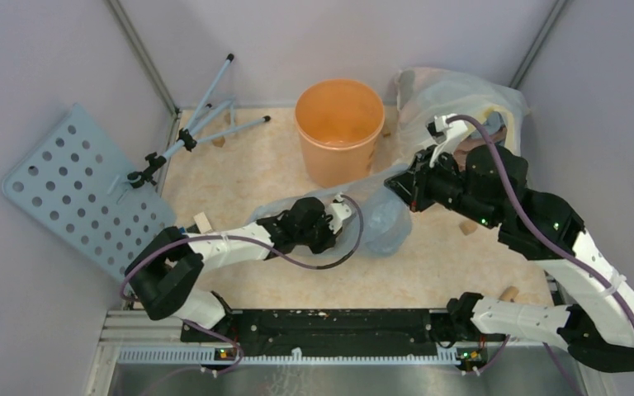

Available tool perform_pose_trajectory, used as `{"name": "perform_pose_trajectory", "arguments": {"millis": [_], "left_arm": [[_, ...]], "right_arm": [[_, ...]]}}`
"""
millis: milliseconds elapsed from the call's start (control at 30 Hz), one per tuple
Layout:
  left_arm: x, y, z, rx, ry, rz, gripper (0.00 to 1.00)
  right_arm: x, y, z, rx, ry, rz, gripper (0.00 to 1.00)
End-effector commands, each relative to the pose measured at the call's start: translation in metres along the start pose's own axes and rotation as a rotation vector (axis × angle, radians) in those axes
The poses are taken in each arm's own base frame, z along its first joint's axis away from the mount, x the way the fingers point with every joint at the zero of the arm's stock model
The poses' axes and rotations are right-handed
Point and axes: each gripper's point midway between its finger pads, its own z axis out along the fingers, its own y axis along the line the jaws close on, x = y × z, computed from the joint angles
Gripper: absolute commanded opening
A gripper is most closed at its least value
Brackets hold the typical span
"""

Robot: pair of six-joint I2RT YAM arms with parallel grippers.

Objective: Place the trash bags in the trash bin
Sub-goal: Unfold the trash bag at the center of the board.

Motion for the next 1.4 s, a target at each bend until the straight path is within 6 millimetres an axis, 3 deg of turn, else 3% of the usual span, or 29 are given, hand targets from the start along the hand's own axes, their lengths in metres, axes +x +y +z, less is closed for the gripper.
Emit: {"name": "perform_pose_trajectory", "arguments": {"millis": [0, 100, 233, 367, 533, 733, 967, 1067, 1200, 1367], "left_arm": [[0.014, 0.021, -0.027, -0.133, 0.098, 0.007, 0.00], [0.004, 0.022, -0.036, -0.151, 0.058, 0.012, 0.00], [-0.054, -0.008, -0.054, -0.012, -0.198, 0.059, 0.00], [-0.107, -0.041, -0.088, 0.134, -0.441, 0.149, 0.01], [-0.145, -0.062, -0.115, 0.219, -0.615, 0.191, 0.05], [-0.160, -0.072, -0.108, 0.292, -0.731, 0.228, 0.05], [-0.174, -0.083, -0.101, 0.387, -0.856, 0.253, 0.23], [-0.180, -0.089, -0.098, 0.430, -0.898, 0.284, 0.28], [-0.187, -0.107, -0.104, 0.557, -0.952, 0.334, 0.27], [-0.173, -0.127, -0.111, 0.708, -0.955, 0.371, 0.23]], "right_arm": [[-0.038, -0.010, -0.023, 0.061, -0.128, -0.010, 0.00], [-0.039, -0.019, -0.028, 0.107, -0.144, -0.012, 0.00], [-0.023, -0.020, -0.016, 0.104, -0.105, -0.012, 0.00], [-0.004, -0.004, 0.003, 0.012, -0.036, -0.017, 0.00], [0.012, 0.021, 0.018, -0.130, 0.022, -0.024, 0.00], [0.006, 0.053, 0.021, -0.302, 0.005, 0.003, 0.00], [0.005, 0.072, 0.022, -0.399, 0.013, 0.016, 0.00], [0.008, 0.074, 0.023, -0.412, 0.029, 0.017, 0.00], [0.007, 0.070, 0.022, -0.393, 0.023, 0.015, 0.00], [0.007, 0.047, 0.023, -0.266, 0.006, 0.003, 0.00]]}}
